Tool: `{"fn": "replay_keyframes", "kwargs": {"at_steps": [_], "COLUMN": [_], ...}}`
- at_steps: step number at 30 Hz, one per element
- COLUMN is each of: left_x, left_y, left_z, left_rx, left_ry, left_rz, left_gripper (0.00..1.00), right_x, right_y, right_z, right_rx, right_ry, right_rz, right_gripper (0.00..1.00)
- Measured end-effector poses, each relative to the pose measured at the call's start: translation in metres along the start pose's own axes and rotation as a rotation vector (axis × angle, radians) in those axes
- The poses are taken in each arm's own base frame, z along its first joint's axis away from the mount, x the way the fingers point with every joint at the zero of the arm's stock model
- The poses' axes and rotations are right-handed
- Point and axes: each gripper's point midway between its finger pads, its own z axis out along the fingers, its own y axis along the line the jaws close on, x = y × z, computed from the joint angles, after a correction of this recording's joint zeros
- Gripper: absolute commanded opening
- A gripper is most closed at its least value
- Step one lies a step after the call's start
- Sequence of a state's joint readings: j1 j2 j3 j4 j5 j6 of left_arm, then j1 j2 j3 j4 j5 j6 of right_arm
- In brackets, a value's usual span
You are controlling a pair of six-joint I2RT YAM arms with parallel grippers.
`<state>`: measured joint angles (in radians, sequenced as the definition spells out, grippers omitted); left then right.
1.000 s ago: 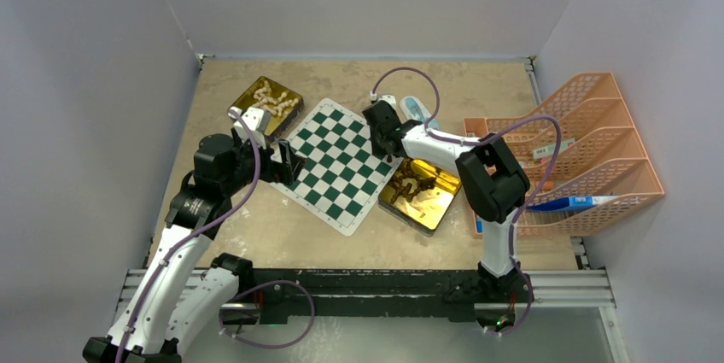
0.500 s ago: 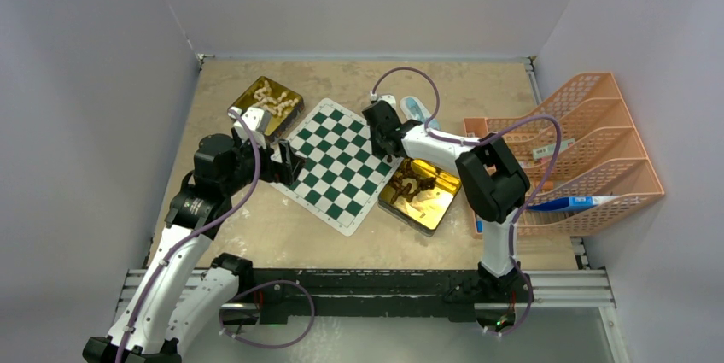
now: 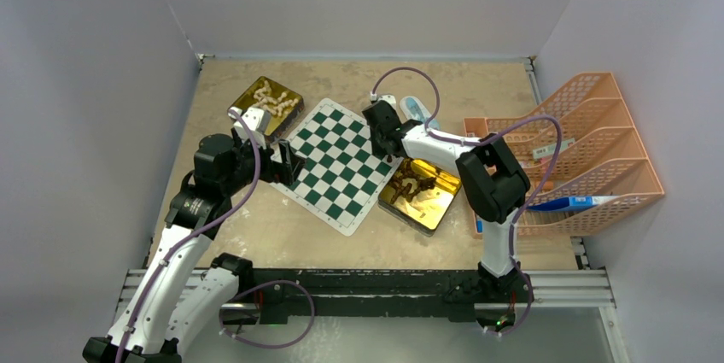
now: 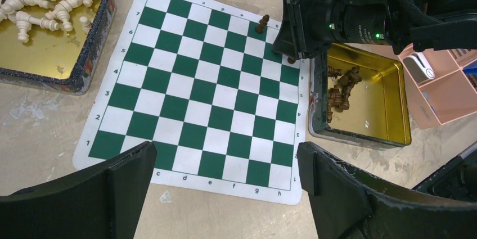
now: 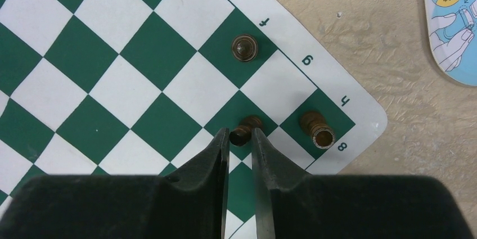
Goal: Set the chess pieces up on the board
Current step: Place the chess piece on the chessboard.
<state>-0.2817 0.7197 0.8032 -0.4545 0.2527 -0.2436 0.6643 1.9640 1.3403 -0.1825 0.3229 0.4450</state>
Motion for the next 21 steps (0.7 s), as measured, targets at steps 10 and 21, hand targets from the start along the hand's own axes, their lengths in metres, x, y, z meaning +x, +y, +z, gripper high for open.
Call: {"fn": "replay_keyframes", "kwargs": {"at_steps": [10,21], "left_x": [0.0009,0.0009], "left_y": [0.0002,0.0003], "left_z": [-0.0001,-0.0001], "left_rx": [-0.001,-0.002], "left_ry": [0.004,0.003], "left_rz": [-0.001,-0.001], "left_gripper": [0.96,0.96], "right_x": [0.0005,0.0027], "right_y": [0.0015,0.0072], "right_z": [-0.0001,-0.0005], "right_rx": [-0.008,-0.052], "right_ry": [0.003,0.006], "right_rz": [0.001,0.017], "right_gripper": [0.19,0.21]}}
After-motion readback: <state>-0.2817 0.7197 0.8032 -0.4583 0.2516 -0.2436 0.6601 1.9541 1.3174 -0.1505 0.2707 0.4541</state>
